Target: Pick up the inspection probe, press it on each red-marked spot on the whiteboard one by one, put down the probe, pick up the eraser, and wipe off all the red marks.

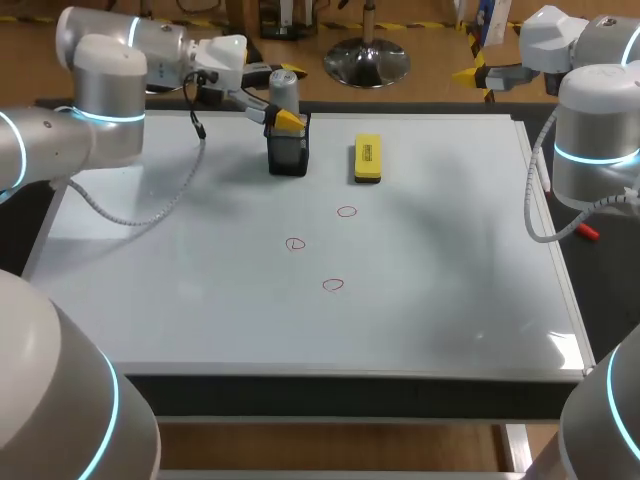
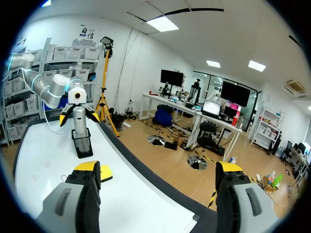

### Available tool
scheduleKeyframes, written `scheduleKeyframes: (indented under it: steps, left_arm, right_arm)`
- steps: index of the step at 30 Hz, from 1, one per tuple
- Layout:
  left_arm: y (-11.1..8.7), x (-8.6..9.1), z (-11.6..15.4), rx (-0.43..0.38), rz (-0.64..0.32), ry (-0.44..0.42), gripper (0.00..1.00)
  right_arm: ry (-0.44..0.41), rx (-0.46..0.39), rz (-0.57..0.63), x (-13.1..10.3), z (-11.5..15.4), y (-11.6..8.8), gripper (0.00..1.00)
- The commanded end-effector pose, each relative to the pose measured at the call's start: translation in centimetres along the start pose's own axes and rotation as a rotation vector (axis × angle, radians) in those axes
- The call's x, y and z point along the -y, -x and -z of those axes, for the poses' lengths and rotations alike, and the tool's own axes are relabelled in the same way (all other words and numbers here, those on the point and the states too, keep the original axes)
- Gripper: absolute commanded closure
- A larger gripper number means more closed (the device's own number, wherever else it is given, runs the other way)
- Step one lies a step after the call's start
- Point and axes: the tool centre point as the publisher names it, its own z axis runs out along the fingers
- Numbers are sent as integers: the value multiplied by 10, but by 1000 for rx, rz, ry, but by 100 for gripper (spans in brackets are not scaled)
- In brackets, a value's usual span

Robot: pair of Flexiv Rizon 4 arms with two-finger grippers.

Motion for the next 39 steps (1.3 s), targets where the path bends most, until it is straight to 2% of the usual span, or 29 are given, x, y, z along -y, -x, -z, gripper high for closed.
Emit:
scheduleKeyframes:
  steps: [1, 2, 3, 10, 17, 39]
  left_arm:
    - [-3, 0, 3, 7, 1, -1, 61]
    - [-4, 0, 3, 10, 1, -2, 78]
    - [-4, 0, 4, 11, 0, -2, 100]
    - [-11, 2, 5, 10, -9, -4, 100]
    - [-14, 13, 6, 22, -30, 1, 100]
    - [-19, 71, 18, 32, -80, -40, 100]
  right_arm:
    - [1, -1, 0, 0, 0, 0, 0]
    - [1, -1, 0, 0, 0, 0, 0]
    - [1, -1, 0, 0, 0, 0, 0]
    - [1, -1, 0, 0, 0, 0, 0]
    - [1, -1, 0, 0, 0, 0, 0]
    - [1, -1, 0, 0, 0, 0, 0]
